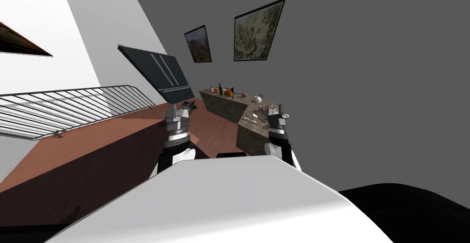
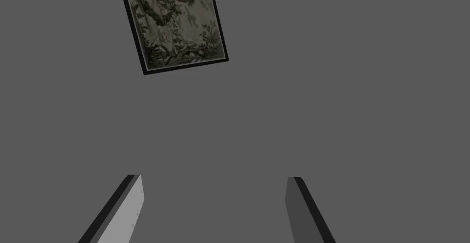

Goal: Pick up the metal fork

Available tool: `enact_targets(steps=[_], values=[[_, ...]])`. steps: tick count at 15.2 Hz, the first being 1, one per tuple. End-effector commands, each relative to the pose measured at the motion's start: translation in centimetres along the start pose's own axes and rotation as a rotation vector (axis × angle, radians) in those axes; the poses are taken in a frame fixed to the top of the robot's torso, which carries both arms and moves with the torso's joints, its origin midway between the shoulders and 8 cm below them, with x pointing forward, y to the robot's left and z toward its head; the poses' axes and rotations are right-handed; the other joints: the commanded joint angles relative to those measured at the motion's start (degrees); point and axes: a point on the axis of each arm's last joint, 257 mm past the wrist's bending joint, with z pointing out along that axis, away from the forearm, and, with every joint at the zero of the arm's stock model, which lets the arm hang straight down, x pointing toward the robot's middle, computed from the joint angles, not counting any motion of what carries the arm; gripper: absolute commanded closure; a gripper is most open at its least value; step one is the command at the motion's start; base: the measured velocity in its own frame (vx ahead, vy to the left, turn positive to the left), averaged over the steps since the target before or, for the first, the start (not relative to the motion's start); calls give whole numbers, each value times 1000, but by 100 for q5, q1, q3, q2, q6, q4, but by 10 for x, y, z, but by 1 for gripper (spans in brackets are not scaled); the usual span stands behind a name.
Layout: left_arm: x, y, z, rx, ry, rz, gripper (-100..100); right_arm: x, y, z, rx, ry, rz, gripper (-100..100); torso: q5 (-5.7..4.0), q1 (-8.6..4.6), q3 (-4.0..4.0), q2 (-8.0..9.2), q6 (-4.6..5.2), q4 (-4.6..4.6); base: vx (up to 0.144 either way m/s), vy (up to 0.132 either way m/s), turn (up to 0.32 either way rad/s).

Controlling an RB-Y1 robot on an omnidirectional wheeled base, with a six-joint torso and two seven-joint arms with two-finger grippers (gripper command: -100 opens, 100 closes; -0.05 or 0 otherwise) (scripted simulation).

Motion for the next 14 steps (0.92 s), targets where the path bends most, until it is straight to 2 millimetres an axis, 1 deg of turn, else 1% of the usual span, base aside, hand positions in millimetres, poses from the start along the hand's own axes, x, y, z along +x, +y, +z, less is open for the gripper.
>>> enact_targets(steps=[1, 3, 4, 6, 7, 8, 9, 10, 11, 12, 13, 14], values=[[0, 0, 0, 0, 0, 0, 0, 3, -4, -1, 11, 29, -21, -100, 0, 0, 0, 0, 0, 0, 4, 9, 24], [0, 0, 0, 0, 0, 0, 0, 7, -15, -4, 35, 75, -61, -100, 1, 5, -2, -3, -1, -1, 19, 30, 56], [0, 0, 0, 0, 0, 0, 0, 7, -15, -4, 35, 79, -63, -100, 2, 9, -4, -7, -1, -1, 26, 35, 36], [0, 0, 0, 0, 0, 0, 0, 10, -31, -9, 69, 131, -116, -100, 3, 14, -6, -10, -1, -2, 23, 48, 54], [0, 0, 0, 0, 0, 0, 0, 11, -31, -9, 69, 140, -120, -100, 3, 17, -6, -11, -1, -3, 27, 49, 53], [0, 0, 0, 0, 0, 0, 0, 12, -41, -13, 90, 168, -152, -100, 4, 18, -7, -11, -1, -3, 28, 48, 77], [0, 0, 0, 0, 0, 0, 0, 12, -41, -13, 90, 174, -155, -100, 4, 18, -7, -12, -2, -3, 29, 40, 56], [0, 0, 0, 0, 0, 0, 0, 12, -51, -17, 112, 204, -189, -100, 4, 17, -7, -13, -1, -3, 30, 45, 62], [0, 0, 0, 0, 0, 0, 0, 13, -51, -17, 113, 211, -193, -100, 4, 17, -8, -14, -2, -3, 25, 43, 49], [0, 0, 0, 0, 0, 0, 0, 12, -63, -23, 137, 242, -230, -100, 4, 16, -7, -13, -1, -3, 28, 55, 74], [0, 0, 0, 0, 0, 0, 0, 13, -63, -23, 137, 251, -235, -100, 4, 19, -8, -13, -2, -3, 29, 54, 66], [0, 0, 0, 0, 0, 0, 0, 11, -76, -29, 162, 283, -274, -100, 4, 20, -8, -13, -1, -3, 34, 60, 76]])
